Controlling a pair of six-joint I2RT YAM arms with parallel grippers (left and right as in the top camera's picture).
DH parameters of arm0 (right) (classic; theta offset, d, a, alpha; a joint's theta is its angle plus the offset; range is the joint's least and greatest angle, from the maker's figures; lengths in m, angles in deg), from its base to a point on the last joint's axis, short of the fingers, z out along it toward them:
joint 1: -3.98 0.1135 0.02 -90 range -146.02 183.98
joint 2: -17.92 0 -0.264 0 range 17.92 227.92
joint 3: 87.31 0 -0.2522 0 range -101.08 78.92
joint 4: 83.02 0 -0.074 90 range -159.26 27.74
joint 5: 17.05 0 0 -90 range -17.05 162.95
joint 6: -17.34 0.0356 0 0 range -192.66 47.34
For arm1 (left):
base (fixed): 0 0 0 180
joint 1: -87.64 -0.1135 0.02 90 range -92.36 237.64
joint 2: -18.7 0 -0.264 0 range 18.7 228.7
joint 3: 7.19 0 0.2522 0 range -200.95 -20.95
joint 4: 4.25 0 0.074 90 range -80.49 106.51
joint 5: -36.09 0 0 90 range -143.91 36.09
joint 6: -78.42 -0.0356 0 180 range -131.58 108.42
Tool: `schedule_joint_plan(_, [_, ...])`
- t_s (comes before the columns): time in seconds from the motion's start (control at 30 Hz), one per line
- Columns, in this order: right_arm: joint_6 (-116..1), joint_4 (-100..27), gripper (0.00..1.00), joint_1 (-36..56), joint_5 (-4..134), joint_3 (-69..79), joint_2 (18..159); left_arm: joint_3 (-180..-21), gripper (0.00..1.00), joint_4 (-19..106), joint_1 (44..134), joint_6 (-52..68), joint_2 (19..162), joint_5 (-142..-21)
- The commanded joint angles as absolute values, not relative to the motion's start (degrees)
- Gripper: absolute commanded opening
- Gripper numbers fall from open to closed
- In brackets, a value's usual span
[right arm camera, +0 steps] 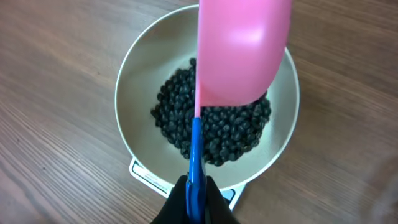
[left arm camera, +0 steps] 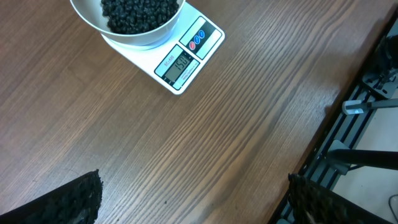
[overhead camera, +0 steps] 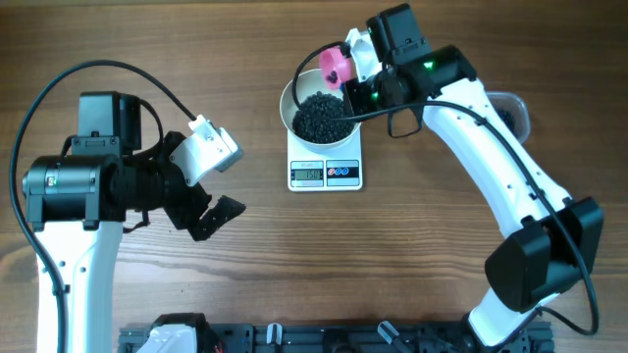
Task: Scoop item into bowl and weigh 150g on scale
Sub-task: 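Tilt the scoop to pour the beans into the white bowl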
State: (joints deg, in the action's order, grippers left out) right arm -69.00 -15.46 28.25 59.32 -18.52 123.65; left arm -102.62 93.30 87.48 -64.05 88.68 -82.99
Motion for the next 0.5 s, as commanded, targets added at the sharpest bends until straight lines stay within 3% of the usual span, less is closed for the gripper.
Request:
schedule_joint_plan(0.0, [-73.2,-12.7,0.04,29.4,61.5,-19.3,123.3,-102.5,1.0,93.3,87.2,-65.2,88.9,-84.1])
schedule_joint_plan(0.13, [-81.2,-12.1,0.04,29.7,71.4,-19.3,123.5,-102.5,1.0,93.3,87.2,-65.2,88.9,-84.1])
schedule_joint_plan(0.2, [-80.2,-12.5,0.04,30.0,66.1,-19.3,123.5,-102.5,1.0,93.3,87.2,-65.2,88.9,-84.1])
schedule_joint_plan(0.47, [-82.6,-14.4,0.04,30.4,66.1,-19.3,123.5,-102.5,1.0,93.3,87.2,-65.2,88.9,-84.1])
